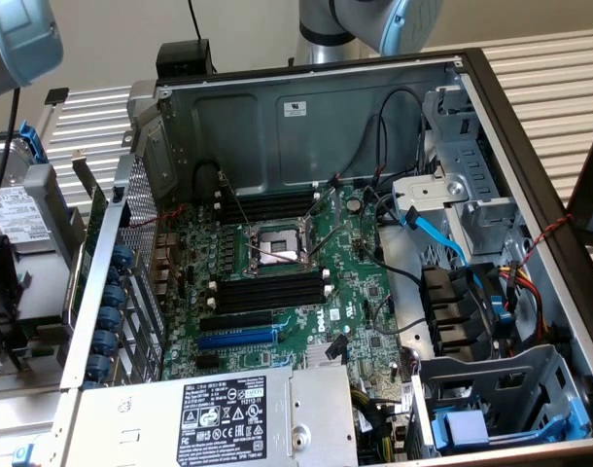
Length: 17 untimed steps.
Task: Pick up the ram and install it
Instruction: 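Pick up the ram and move it above insertion slot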
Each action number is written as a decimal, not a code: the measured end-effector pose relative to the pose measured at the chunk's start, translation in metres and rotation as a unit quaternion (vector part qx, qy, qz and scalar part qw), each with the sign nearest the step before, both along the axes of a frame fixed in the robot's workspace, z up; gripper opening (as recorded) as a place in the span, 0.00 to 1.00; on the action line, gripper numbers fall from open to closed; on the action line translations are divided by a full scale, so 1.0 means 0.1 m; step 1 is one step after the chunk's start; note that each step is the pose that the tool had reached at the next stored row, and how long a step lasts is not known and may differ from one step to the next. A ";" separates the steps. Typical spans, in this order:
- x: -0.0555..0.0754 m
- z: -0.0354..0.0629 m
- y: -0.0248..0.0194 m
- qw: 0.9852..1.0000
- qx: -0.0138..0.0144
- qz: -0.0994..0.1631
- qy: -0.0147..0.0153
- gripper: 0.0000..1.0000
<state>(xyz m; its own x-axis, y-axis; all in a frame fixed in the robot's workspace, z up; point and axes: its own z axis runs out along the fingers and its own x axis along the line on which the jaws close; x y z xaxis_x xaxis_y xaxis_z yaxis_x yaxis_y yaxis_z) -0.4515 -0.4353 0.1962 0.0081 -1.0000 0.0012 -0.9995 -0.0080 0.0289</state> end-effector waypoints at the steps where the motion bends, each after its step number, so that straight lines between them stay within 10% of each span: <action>1: 0.00 -0.001 0.000 1.000 0.000 0.000 0.000 0.33; 17: 0.00 -0.001 0.000 1.000 -0.001 0.000 0.000 0.14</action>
